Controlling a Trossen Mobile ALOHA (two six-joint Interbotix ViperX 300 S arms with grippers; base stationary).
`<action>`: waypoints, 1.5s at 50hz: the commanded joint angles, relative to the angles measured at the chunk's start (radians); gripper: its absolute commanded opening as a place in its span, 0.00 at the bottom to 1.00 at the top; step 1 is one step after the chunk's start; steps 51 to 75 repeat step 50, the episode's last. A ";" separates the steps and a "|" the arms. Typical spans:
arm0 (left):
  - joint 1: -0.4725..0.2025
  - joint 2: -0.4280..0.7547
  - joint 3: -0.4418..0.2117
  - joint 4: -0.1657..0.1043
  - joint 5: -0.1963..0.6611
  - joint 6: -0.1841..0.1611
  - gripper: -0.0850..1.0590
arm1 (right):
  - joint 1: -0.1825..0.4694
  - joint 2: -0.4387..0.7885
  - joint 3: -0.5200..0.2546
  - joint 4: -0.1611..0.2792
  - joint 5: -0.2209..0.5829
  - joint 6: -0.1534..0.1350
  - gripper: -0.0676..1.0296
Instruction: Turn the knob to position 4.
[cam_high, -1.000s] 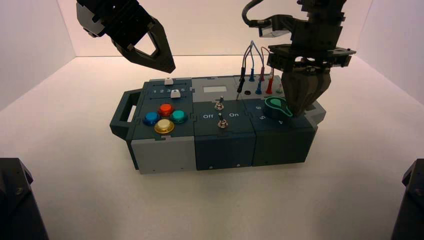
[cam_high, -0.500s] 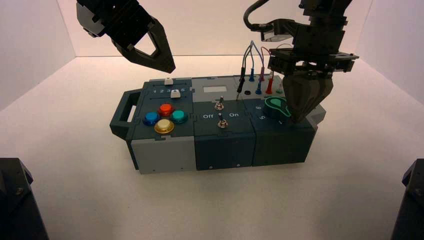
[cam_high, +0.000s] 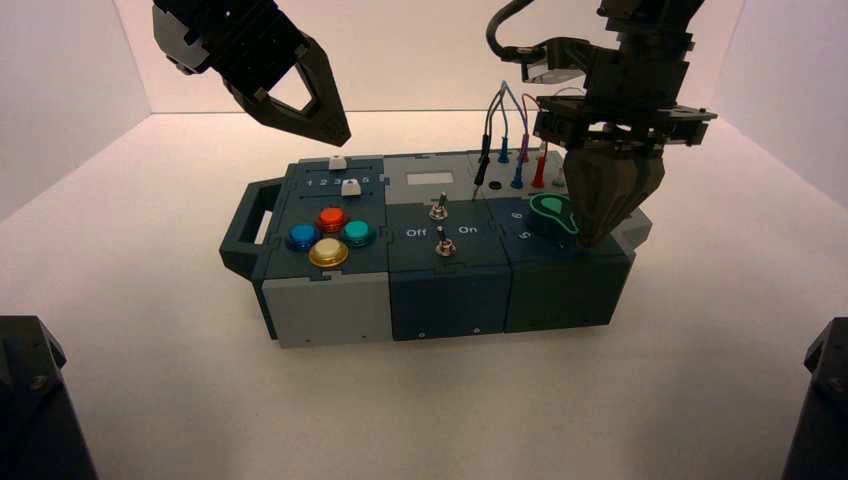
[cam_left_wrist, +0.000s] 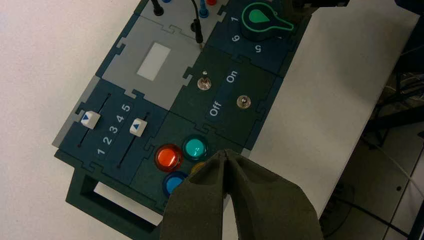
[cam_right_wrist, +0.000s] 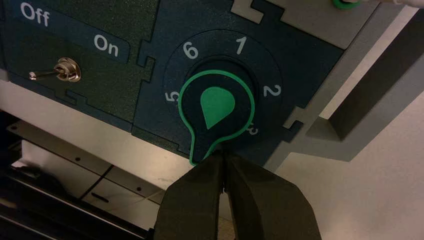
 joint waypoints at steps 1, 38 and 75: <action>-0.003 -0.009 -0.035 0.003 -0.003 0.005 0.05 | 0.006 -0.025 -0.008 0.006 -0.002 0.000 0.04; -0.003 -0.011 -0.020 0.023 -0.003 0.028 0.05 | 0.012 -0.341 0.110 -0.005 0.026 0.005 0.04; -0.002 -0.012 -0.014 0.023 -0.011 0.038 0.05 | 0.014 -0.393 0.100 -0.003 0.049 0.003 0.04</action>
